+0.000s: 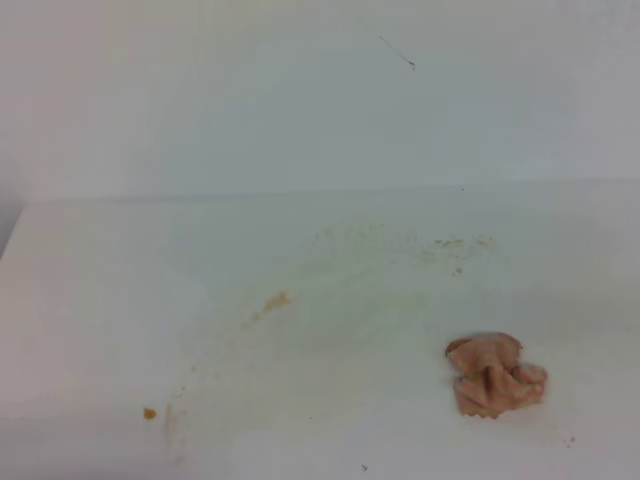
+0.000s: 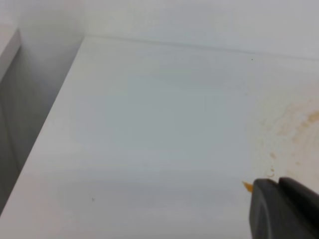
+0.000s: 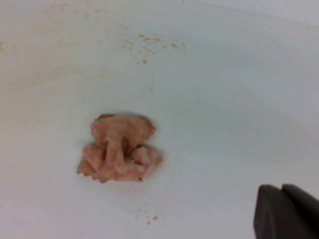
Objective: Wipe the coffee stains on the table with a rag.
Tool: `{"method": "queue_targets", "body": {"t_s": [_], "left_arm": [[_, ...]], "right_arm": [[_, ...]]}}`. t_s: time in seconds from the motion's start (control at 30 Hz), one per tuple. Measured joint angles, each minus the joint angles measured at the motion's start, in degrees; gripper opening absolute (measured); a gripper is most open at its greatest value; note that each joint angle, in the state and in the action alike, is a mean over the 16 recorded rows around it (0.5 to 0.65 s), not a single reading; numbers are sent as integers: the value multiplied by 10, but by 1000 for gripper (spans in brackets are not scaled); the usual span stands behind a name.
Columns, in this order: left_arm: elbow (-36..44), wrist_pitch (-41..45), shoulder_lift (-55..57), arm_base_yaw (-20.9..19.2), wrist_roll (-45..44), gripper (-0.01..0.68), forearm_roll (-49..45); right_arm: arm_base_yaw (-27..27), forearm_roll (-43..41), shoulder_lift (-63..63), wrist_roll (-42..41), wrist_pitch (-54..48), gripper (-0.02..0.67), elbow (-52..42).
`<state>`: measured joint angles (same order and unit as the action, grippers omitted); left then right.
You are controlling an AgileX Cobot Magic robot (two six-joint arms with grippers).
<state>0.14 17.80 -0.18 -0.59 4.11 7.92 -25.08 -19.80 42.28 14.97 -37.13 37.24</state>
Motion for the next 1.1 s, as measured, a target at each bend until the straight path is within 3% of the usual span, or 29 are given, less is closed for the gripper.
{"method": "queue_targets", "body": {"t_s": [0.3,0.8,1.1], "left_arm": [[1,-1,0,0,0,-2,0],[6,-2,-6,0,0,-1,0],[1,-1,-11,0,0,-2,0]], "right_arm": [[30,-5,-63,0,-6,0,0],[152,-90,-330,10,-3,0,-6],[214,-19,-416,49,9,0,-91]]}}
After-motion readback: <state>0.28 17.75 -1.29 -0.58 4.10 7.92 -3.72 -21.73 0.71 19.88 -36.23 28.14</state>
